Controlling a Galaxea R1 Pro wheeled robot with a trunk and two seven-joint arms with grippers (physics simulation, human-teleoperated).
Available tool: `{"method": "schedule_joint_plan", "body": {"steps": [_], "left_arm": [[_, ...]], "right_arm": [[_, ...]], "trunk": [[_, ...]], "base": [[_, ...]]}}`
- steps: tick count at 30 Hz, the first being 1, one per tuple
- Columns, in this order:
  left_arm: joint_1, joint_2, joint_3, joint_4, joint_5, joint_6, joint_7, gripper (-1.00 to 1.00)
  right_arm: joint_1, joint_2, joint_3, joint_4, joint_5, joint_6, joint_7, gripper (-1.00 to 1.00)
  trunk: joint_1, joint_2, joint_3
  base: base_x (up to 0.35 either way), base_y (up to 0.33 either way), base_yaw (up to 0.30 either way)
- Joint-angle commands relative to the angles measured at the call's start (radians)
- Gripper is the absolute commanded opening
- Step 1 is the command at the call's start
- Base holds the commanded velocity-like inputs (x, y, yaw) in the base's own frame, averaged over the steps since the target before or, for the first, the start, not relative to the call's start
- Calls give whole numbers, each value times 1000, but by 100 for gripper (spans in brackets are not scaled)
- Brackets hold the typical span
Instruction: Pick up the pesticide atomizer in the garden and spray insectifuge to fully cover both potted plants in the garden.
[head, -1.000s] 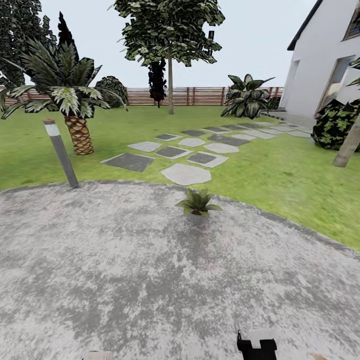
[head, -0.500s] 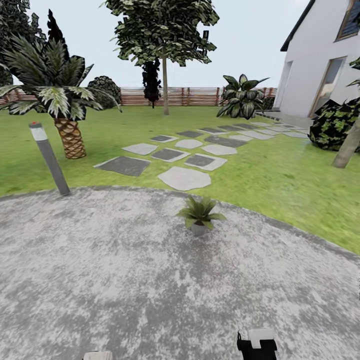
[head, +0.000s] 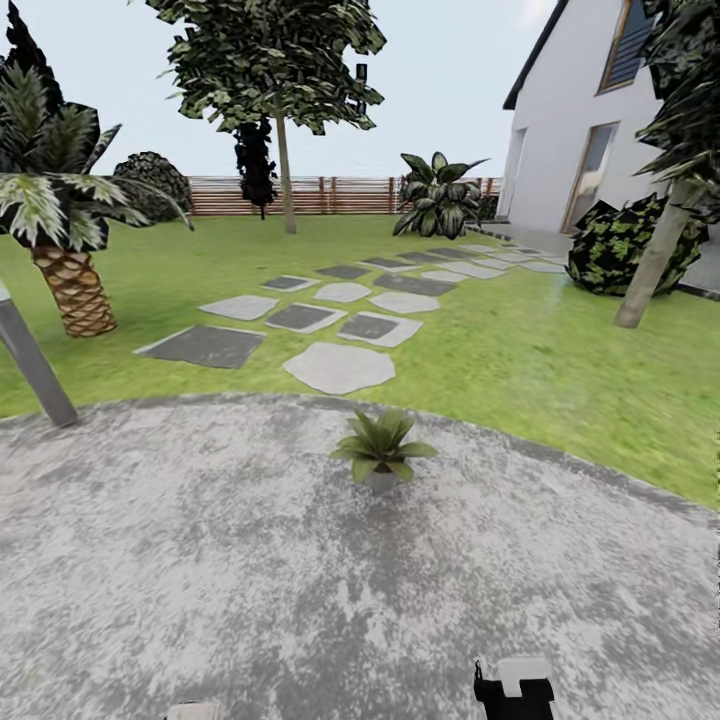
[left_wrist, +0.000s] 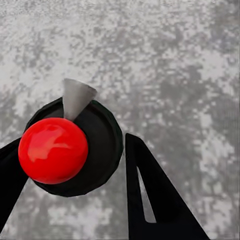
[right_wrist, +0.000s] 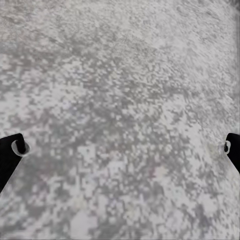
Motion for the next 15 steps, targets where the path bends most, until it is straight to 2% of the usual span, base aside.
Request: {"method": "schedule_joint_plan", "body": {"steps": [1,8,12,15], "left_arm": [[0,0,5,1,-11,-3,4,-100],[0,0,6,1,-11,-3,4,-100],[0,0,5,1,-12,-3,4,-100],[0,0,5,1,-12,-3,4,-100]], "right_arm": [[-1,0,-7,1,11,-2,-6,100],[-1,0,-7,1,11,-2,-6,100],[-1,0,-7,1,11,-2,-6,100],[-1,0,-7,1,11,-2,-6,100]], "trunk": [[0,0,0],[0,0,2],[0,0,4],[0,0,4]], "base": [[283,207,-255],[252,181,-254],[41,28,-252],[1,1,-79]]}}
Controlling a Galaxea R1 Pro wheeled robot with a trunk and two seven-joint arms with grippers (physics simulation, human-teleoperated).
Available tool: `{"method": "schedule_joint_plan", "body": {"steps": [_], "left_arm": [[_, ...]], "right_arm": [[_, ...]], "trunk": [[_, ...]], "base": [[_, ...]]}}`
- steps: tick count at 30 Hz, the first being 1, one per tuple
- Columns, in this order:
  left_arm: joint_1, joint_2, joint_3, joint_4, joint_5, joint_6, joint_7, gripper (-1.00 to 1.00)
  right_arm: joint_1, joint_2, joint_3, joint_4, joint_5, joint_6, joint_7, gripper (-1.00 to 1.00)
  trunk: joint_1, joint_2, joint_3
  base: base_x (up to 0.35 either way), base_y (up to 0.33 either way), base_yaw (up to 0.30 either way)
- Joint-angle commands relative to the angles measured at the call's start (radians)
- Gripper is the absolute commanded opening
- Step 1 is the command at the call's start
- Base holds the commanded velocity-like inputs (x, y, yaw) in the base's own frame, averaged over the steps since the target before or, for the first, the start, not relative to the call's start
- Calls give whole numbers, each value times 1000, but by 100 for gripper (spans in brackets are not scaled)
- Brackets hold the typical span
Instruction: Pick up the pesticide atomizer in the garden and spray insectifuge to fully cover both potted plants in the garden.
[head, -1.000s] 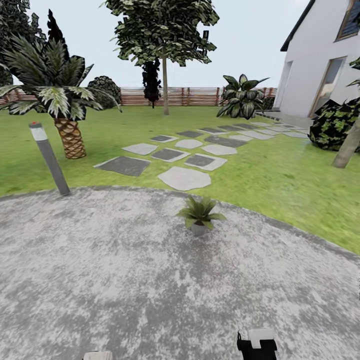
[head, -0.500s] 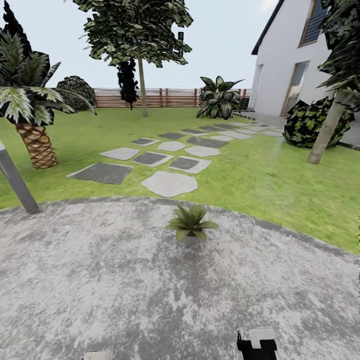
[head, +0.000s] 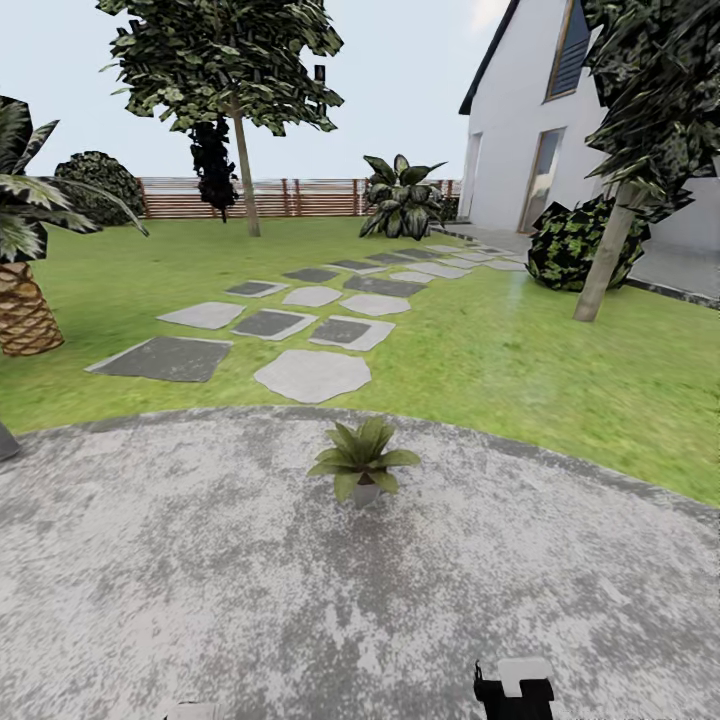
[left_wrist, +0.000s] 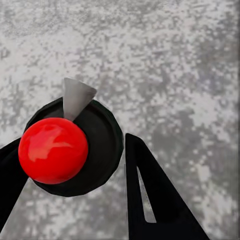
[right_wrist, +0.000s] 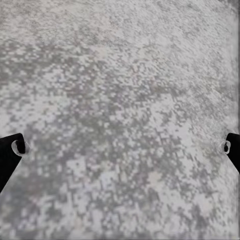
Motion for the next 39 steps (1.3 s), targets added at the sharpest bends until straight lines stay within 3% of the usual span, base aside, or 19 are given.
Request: {"method": "schedule_joint_plan", "body": {"steps": [1,5,21,30,34,39], "left_arm": [[-1,0,6,1,-11,-4,4,-100],[-1,0,6,1,-11,-4,4,-100],[-1,0,6,1,-11,-4,4,-100],[7,0,7,1,-12,-4,5,-100],[4,-4,24,-5,10,-21,8,-100],[1,8,30,-21,35,-19,36,-100]], "right_arm": [[-1,0,-7,1,11,-2,-5,100],[-1,0,-7,1,11,-2,-5,100],[-1,0,-7,1,11,-2,-5,100],[-1,-1,-7,1,11,-2,-5,100],[22,19,-29,-2,-12,-19,-19,100],[35,17,-46,0,-20,-23,-47,100]], "trunk": [[0,0,-1],[-1,0,7],[-62,112,57],[-62,112,57],[-62,112,57],[-62,112,57]], "base": [[0,0,-25],[0,0,-7],[0,0,0],[113,0,0],[0,0,0],[0,0,0]]}}
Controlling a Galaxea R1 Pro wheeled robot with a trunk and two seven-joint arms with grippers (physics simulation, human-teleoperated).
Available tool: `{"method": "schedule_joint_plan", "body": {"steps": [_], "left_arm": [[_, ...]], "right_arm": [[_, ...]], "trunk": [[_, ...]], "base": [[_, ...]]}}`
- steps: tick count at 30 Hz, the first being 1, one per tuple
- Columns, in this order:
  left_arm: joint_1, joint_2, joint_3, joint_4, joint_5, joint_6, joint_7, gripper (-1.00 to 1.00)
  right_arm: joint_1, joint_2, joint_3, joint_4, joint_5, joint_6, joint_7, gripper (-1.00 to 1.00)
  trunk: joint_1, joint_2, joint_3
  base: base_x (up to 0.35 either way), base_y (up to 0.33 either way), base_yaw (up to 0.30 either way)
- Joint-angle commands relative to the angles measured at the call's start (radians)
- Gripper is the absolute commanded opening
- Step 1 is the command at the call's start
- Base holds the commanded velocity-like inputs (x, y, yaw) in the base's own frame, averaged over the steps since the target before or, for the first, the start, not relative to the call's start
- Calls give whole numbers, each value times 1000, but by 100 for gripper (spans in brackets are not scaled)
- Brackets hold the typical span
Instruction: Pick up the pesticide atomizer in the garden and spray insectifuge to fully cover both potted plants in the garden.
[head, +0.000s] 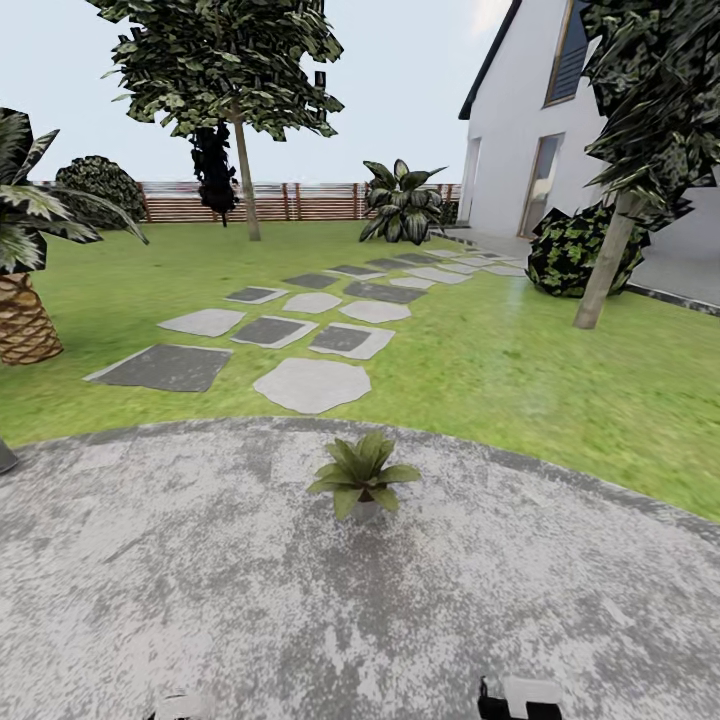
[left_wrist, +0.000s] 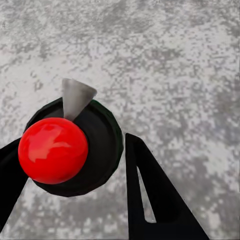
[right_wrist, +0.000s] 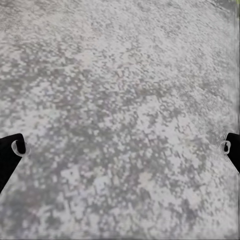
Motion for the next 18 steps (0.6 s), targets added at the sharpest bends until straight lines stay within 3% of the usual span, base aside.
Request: {"method": "schedule_joint_plan", "body": {"steps": [1,6,12,18], "left_arm": [[-2,5,3,-5,-9,1,10,-100],[-19,33,-7,-33,-16,10,-5,-100],[-54,67,-11,-64,-30,43,-38,-100],[-89,101,-36,-98,-63,77,-72,-100]], "right_arm": [[0,0,-6,0,12,-2,-11,100],[0,-12,-6,-13,15,1,-35,100],[0,-23,22,-46,43,7,-3,100],[-1,-56,38,-80,76,28,31,100]], "trunk": [[0,0,-1],[0,0,-1],[0,0,-1],[0,0,-1]], "base": [[0,0,0],[0,0,0],[0,0,0],[0,0,0]]}}
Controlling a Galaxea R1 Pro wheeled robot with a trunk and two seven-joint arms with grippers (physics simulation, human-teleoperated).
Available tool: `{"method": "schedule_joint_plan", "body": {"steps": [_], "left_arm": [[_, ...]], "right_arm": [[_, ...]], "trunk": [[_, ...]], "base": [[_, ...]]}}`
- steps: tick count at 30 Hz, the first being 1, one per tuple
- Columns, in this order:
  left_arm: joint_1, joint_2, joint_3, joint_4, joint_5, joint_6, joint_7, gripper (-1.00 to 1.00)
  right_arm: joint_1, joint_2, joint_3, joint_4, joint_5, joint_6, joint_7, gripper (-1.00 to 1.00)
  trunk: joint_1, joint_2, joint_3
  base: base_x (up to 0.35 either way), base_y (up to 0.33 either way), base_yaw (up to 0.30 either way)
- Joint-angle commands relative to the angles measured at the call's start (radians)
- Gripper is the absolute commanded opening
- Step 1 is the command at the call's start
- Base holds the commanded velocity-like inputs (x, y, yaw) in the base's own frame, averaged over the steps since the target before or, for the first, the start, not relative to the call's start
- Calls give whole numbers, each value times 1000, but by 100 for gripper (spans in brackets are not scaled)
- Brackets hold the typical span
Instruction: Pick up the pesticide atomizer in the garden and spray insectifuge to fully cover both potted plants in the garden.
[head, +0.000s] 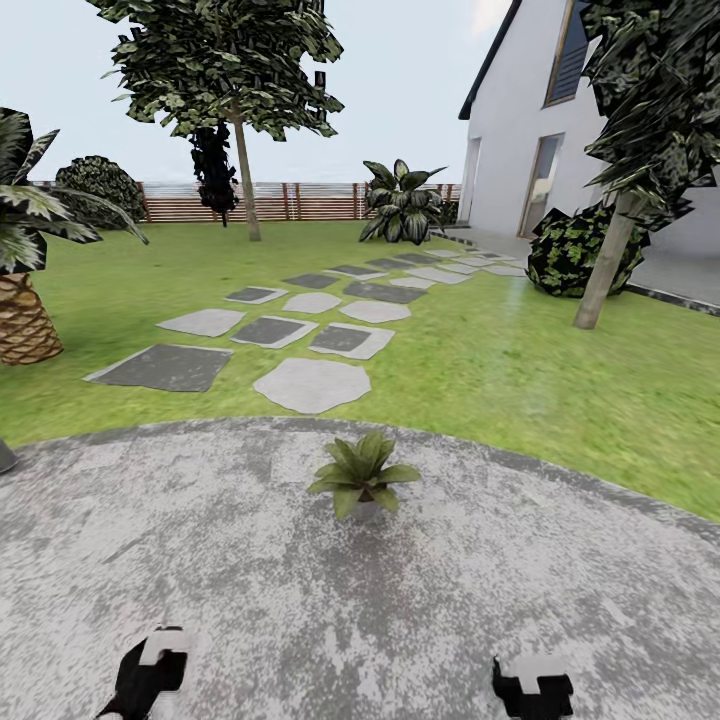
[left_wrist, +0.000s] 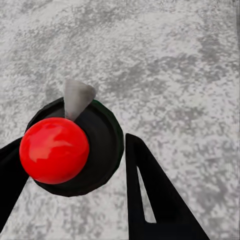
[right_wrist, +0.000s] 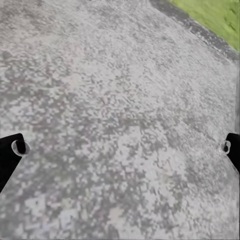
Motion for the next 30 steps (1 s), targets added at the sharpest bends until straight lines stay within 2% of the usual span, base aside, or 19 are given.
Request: {"method": "schedule_joint_plan", "body": {"steps": [1,2,3,5,7,8,10,13,17,20,24,28,30], "left_arm": [[-6,5,4,-5,-16,2,-6,-100],[-202,46,4,-69,-361,185,-644,-100],[-204,45,3,-99,-451,185,-724,-100],[-206,39,2,-146,-557,185,-837,-100],[-208,33,-2,-181,-624,187,-912,-100],[-215,26,-3,-208,-663,188,-964,-100],[-243,4,-4,-243,-709,192,-1074,-100],[-295,-15,-5,-254,-726,196,-1172,-100],[-323,-46,-6,-255,-750,219,-1206,-100],[-333,-72,-9,-255,-803,240,-1216,-100],[-334,-84,-10,-254,-854,249,-1218,-100],[-317,-101,-27,-237,-840,266,-1201,-100],[-305,-97,-17,-226,-853,277,-1212,-100]], "right_arm": [[-1,-6,-5,-4,16,3,2,100],[-1,-12,-5,-321,100,50,570,100],[-3,-13,-4,-358,176,71,645,100],[-18,-14,-5,-404,302,83,736,100],[-42,-14,-4,-417,365,85,792,100],[-65,-14,-4,-421,390,87,842,100],[-121,-10,-4,-425,409,89,985,100],[-175,-3,-4,-426,414,106,1114,100],[-193,23,-4,-428,415,130,1137,100],[-204,52,-4,-428,415,135,1141,100],[-207,68,-4,-426,413,136,1142,100],[-190,81,-6,-409,411,138,1125,100],[-179,89,-6,-403,411,139,1137,100]], "trunk": [[0,0,-1],[0,0,-1],[0,0,-1],[0,0,-1],[0,0,-1],[0,0,-1],[0,0,-1],[0,0,-1],[0,0,-1],[0,0,-1],[0,0,-1],[0,0,-1],[0,0,-1]], "base": [[0,0,0],[0,0,0],[0,0,0],[0,0,0],[0,0,0],[0,0,0],[0,0,0],[0,0,0],[0,0,0],[0,0,0],[0,0,0],[0,0,0],[0,0,0]]}}
